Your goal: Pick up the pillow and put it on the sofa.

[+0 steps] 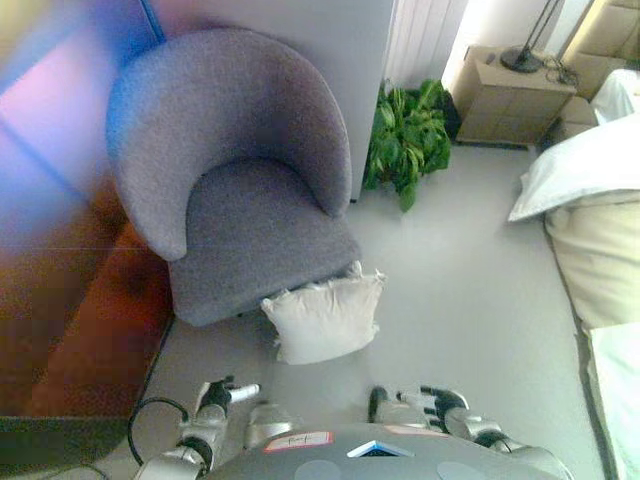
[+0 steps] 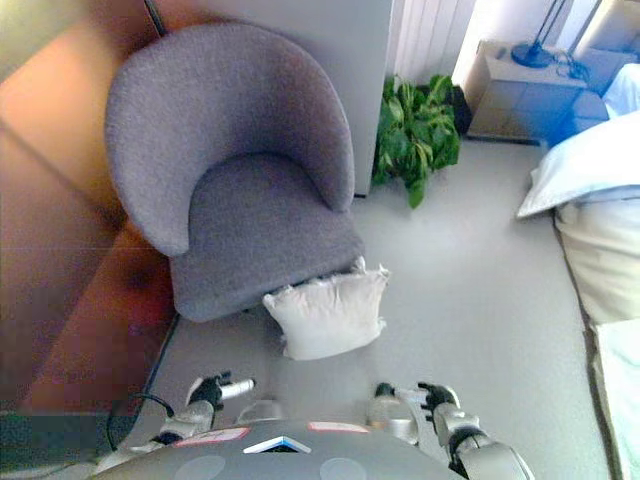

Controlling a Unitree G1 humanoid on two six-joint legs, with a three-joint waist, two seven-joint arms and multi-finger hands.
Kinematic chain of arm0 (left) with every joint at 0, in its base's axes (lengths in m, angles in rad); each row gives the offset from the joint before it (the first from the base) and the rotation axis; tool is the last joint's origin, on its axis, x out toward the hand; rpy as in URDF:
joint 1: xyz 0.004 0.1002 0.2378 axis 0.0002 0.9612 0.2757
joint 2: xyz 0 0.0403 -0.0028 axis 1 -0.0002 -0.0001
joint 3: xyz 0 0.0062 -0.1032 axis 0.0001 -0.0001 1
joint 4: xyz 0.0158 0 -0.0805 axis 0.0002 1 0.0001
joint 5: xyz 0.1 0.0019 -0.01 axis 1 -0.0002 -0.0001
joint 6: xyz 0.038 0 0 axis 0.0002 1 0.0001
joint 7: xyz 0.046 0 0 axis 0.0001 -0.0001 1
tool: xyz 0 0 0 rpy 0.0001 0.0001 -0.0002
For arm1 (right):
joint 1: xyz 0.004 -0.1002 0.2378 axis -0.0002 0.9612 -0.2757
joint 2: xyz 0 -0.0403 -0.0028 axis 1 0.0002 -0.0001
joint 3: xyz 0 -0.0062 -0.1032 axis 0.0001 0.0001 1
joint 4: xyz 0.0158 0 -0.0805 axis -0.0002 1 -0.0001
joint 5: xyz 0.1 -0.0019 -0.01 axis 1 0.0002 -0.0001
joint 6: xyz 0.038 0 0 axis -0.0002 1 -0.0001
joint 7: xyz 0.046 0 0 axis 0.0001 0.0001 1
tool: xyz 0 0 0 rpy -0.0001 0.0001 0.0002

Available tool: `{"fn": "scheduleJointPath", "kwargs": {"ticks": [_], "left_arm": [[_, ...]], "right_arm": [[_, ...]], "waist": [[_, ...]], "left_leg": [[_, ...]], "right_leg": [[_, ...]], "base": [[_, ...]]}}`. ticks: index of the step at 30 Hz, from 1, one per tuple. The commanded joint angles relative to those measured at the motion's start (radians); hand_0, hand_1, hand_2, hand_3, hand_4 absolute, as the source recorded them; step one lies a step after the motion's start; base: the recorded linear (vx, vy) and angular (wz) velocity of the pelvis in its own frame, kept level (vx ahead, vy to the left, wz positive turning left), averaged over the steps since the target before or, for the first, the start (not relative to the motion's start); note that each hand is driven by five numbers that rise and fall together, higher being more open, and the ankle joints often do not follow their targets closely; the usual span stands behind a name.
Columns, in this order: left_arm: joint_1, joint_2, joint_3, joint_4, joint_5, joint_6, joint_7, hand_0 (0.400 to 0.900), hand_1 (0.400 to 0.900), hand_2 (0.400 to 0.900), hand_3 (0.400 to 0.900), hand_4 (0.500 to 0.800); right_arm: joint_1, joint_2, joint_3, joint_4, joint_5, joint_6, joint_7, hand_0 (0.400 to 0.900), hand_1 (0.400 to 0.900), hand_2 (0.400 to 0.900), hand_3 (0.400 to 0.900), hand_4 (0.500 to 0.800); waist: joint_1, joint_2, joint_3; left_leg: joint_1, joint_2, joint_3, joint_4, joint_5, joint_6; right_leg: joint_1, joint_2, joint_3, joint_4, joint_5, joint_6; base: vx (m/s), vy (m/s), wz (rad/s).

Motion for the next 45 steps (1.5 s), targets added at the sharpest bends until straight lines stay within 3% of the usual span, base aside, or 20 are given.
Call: {"fn": "scheduleJointPath", "kwargs": {"ticks": [1,6,8,9,12,16,19,22,26,29,31,33,35,37,41,45], "left_arm": [[-0.029,0.001,0.021,-0.073,-0.028,-0.075,0.008,0.900,0.900,0.900,0.900,0.800],[-0.029,-0.015,0.024,-0.059,-0.038,-0.069,0.001,0.900,0.900,0.900,0.900,0.800],[-0.034,-0.016,0.025,-0.049,-0.034,-0.076,-0.005,0.900,0.900,0.900,0.900,0.800],[-0.036,-0.022,0.026,-0.039,-0.031,-0.084,-0.006,0.900,0.900,0.900,0.900,0.800],[-0.043,-0.009,0.021,-0.030,-0.028,-0.097,0.002,0.900,0.900,0.900,0.900,0.800],[-0.069,0.009,-0.009,-0.026,0.006,-0.073,-0.019,0.900,0.900,0.900,0.900,0.800],[-0.072,0.025,-0.034,-0.024,0.020,-0.056,-0.028,0.900,0.900,0.900,0.900,0.800],[-0.070,0.042,-0.041,-0.026,0.016,-0.037,-0.034,0.900,0.900,0.900,0.900,0.800],[-0.100,0.065,-0.052,-0.035,0.014,-0.032,-0.030,0.900,0.900,0.900,0.900,0.800],[-0.144,0.082,-0.058,-0.046,-0.007,-0.062,-0.004,0.900,0.900,0.900,0.900,0.800],[-0.158,0.109,-0.056,-0.069,-0.018,-0.068,0.022,0.900,0.900,0.900,0.900,0.800],[-0.153,0.139,-0.036,-0.094,-0.006,-0.073,0.056,0.900,0.900,0.900,0.900,0.800],[-0.132,0.143,-0.027,-0.097,0.021,-0.094,0.080,0.900,0.900,0.900,0.900,0.800],[-0.101,0.139,-0.021,-0.121,0.061,-0.098,0.094,0.900,0.900,0.900,0.900,0.800],[-0.104,0.115,-0.047,-0.106,0.067,-0.114,0.085,0.900,0.900,0.900,0.900,0.800],[-0.156,0.096,-0.102,-0.098,0.066,-0.119,0.057,0.900,0.900,0.900,0.900,0.800]], "right_arm": [[0.003,-0.041,0.005,0.055,-0.015,0.004,-0.025,0.900,0.900,0.900,0.900,0.800],[0.023,-0.056,-0.017,0.060,-0.016,-0.037,-0.018,0.900,0.900,0.900,0.900,0.800],[0.022,-0.057,-0.020,0.059,-0.015,-0.048,-0.016,0.900,0.900,0.900,0.900,0.800],[0.014,-0.057,-0.025,0.063,-0.016,-0.061,-0.016,0.900,0.900,0.900,0.900,0.800],[0.007,-0.049,-0.037,0.050,0.004,-0.064,-0.033,0.900,0.900,0.900,0.900,0.800],[-0.004,-0.037,-0.046,0.050,-0.033,-0.086,-0.015,0.900,0.900,0.900,0.900,0.800],[-0.017,-0.027,-0.040,0.030,-0.011,-0.092,-0.034,0.900,0.900,0.900,0.900,0.800],[-0.018,-0.025,-0.025,0.005,-0.056,-0.113,-0.064,0.900,0.900,0.900,0.900,0.800],[-0.058,-0.031,0.023,-0.033,-0.084,-0.119,-0.106,0.900,0.900,0.900,0.900,0.800],[-0.118,-0.034,0.058,-0.068,-0.143,-0.098,-0.121,0.900,0.900,0.900,0.900,0.800],[-0.147,-0.036,0.087,-0.089,-0.220,-0.061,-0.120,0.900,0.900,0.900,0.900,0.800],[-0.168,-0.033,0.115,-0.101,-0.261,-0.036,-0.098,0.900,0.900,0.900,0.900,0.800],[-0.164,-0.030,0.138,-0.097,-0.336,-0.013,-0.084,0.900,0.900,0.900,0.900,0.800],[-0.145,-0.032,0.176,-0.104,-0.393,0.006,-0.085,0.900,0.900,0.900,0.900,0.800],[-0.162,-0.054,0.222,-0.091,-0.496,-0.012,-0.141,0.900,0.900,0.900,0.900,0.800],[-0.263,-0.101,0.268,-0.096,-0.596,0.036,-0.224,0.900,0.900,0.900,0.900,0.800]], "waist": [[0.015,0.006,0.055],[0.032,0.037,0.053],[0.033,0.036,0.047],[0.034,0.029,0.039],[0.050,0.008,0.015],[0.060,-0.006,-0.006],[0.067,-0.014,-0.026],[0.057,-0.004,-0.028],[0.055,-0.001,0.003],[0.039,-0.031,0.055],[0.034,-0.048,0.080],[0.052,-0.076,0.103],[0.055,-0.084,0.110],[0.060,-0.086,0.112],[0.066,-0.047,0.109],[0.076,0.006,0.139]], "left_leg": [[-0.098,-0.027,0.050,-0.082,0.129,-0.022],[-0.136,-0.064,0.165,-0.304,0.220,-0.046],[-0.138,-0.067,0.191,-0.304,0.209,-0.040],[-0.119,-0.079,0.202,-0.326,0.169,-0.022],[-0.144,-0.116,0.110,-0.218,0.067,0.025],[-0.148,-0.126,0.082,-0.155,0.006,0.062],[-0.134,-0.156,0.063,-0.149,-0.026,0.098],[-0.073,-0.174,0.049,-0.163,-0.059,0.124],[-0.061,-0.142,0.023,-0.127,-0.072,0.099],[-0.086,-0.113,0.002,-0.068,-0.131,0.060],[-0.089,-0.055,-0.008,-0.035,-0.168,0.030],[-0.107,0.018,-0.027,0.037,-0.197,-0.001],[-0.129,0.064,-0.085,0.081,-0.205,-0.009],[-0.100,0.081,-0.097,0.062,-0.184,-0.012],[-0.038,0.085,-0.091,-0.100,-0.101,-0.034],[-0.058,0.065,-0.120,-0.199,-0.035,-0.059]], "right_leg": [[0.180,0.060,-0.037,-0.081,-0.068,0.007],[0.269,0.055,-0.097,-0.120,-0.105,0.025],[0.284,0.046,-0.107,-0.114,-0.122,0.029],[0.297,0.027,-0.111,-0.103,-0.134,0.038],[0.311,-0.004,-0.062,-0.046,-0.168,0.056],[0.314,-0.048,-0.057,0.036,-0.188,0.079],[0.281,-0.098,-0.048,0.173,-0.112,0.106],[0.124,-0.151,-0.041,0.329,-0.005,0.094],[0.024,-0.177,-0.042,0.170,0.007,0.082],[-0.100,-0.256,0.003,-0.034,0.193,0.133],[-0.141,-0.285,-0.003,-0.130,0.249,0.157],[-0.156,-0.297,-0.059,-0.102,0.238,0.169],[-0.151,-0.280,-0.004,-0.004,0.178,0.180],[-0.133,-0.265,-0.006,0.045,0.142,0.189],[-0.143,-0.262,-0.047,0.057,0.110,0.188],[-0.199,-0.276,-0.070,0.064,0.116,0.196]], "base": [[0.31,0.124,-0.11],[0.30,0.112,-0.04],[0.22,0.117,-0.09],[0.39,0.215,-0.30],[0.30,0.139,-0.22],[0.36,0.168,0.09],[0.29,0.169,0.16],[0.28,0.129,0.24],[0.07,-0.212,0.25],[0.03,-0.422,0.45],[0.13,-0.542,0.47],[0.17,-0.622,0.36],[0.22,-0.494,0.50],[0.25,-0.314,0.55],[0.13,-0.079,0.41],[-0.06,0.018,0.32]]}}
